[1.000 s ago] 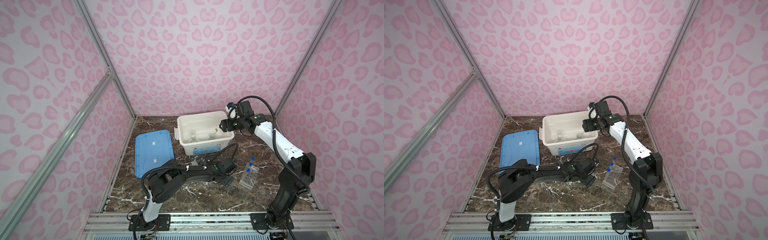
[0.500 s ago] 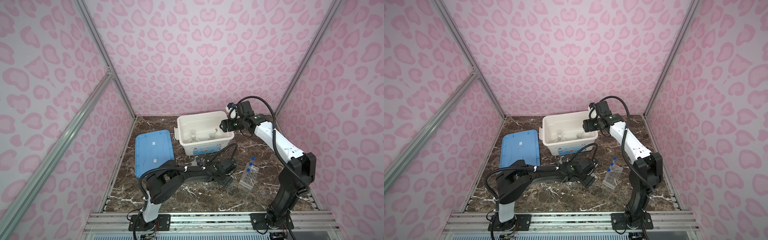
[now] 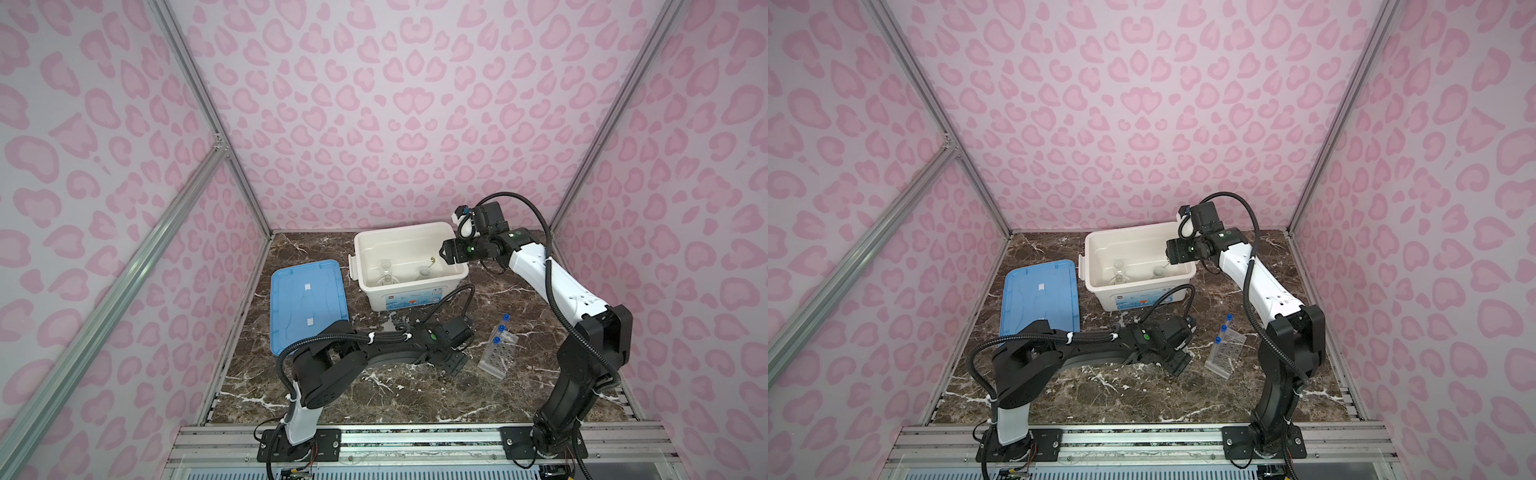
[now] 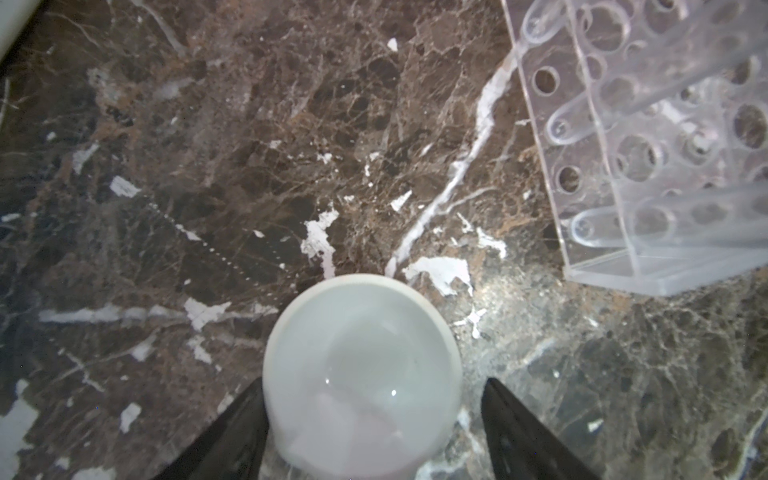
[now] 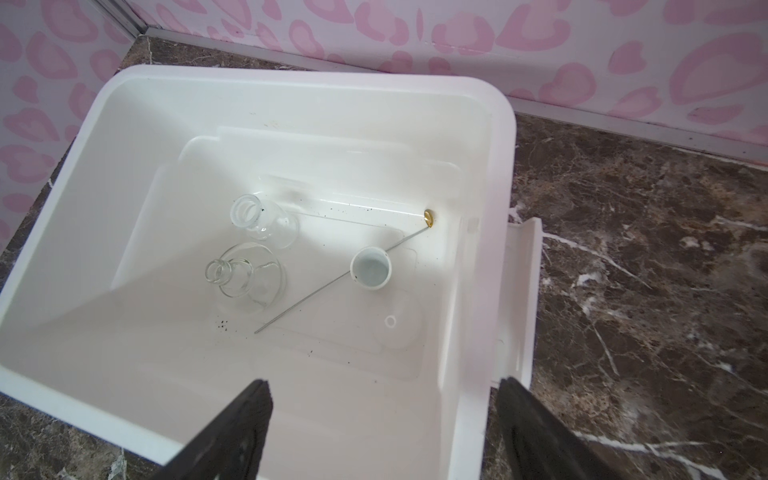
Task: Organize the chemistry lab equipment
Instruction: 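Lift the white bowl with the left gripper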
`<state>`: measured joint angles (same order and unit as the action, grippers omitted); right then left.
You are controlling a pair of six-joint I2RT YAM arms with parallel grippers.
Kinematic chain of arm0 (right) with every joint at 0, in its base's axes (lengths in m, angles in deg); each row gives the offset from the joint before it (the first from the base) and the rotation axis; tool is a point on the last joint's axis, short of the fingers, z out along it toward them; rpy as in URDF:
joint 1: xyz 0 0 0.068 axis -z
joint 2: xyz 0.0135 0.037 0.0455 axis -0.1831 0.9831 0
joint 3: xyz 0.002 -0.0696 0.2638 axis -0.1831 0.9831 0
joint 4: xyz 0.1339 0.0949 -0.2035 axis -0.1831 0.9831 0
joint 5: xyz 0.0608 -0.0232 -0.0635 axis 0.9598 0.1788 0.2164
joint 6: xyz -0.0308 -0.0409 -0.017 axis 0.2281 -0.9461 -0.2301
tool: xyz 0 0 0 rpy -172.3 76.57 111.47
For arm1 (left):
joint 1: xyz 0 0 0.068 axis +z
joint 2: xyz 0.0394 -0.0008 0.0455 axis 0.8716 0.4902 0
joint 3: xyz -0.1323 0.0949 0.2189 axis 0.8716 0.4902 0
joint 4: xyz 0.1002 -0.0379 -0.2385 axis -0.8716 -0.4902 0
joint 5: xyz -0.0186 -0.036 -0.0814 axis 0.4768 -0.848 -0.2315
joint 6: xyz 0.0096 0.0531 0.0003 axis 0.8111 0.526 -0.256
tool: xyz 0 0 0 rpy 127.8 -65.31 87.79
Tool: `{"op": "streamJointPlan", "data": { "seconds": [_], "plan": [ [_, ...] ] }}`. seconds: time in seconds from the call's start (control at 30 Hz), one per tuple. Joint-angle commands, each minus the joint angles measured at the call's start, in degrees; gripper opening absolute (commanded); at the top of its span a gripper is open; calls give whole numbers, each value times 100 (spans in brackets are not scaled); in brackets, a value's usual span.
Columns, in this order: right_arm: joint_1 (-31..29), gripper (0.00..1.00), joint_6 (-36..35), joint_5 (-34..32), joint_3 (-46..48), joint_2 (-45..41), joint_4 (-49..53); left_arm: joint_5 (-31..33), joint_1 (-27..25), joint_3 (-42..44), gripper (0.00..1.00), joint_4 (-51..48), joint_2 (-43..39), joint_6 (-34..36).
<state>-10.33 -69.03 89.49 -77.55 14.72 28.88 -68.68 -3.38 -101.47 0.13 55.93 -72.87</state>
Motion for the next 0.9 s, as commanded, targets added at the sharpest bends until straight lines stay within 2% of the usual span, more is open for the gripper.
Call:
{"op": "streamJointPlan", "data": {
  "seconds": [0.0, 0.47, 0.87],
  "plan": [
    [5, 87, 0, 32, 63, 1, -117, 104, 6, -49, 82, -134, -64, -65],
    [14, 87, 19, 12, 89, -8, -123, 219, 13, -402, 85, -293, 205, 745],
    [18, 87, 21, 33, 83, -17, -143, 114, 31, -640, 83, -390, 394, 740]
  ]
}}
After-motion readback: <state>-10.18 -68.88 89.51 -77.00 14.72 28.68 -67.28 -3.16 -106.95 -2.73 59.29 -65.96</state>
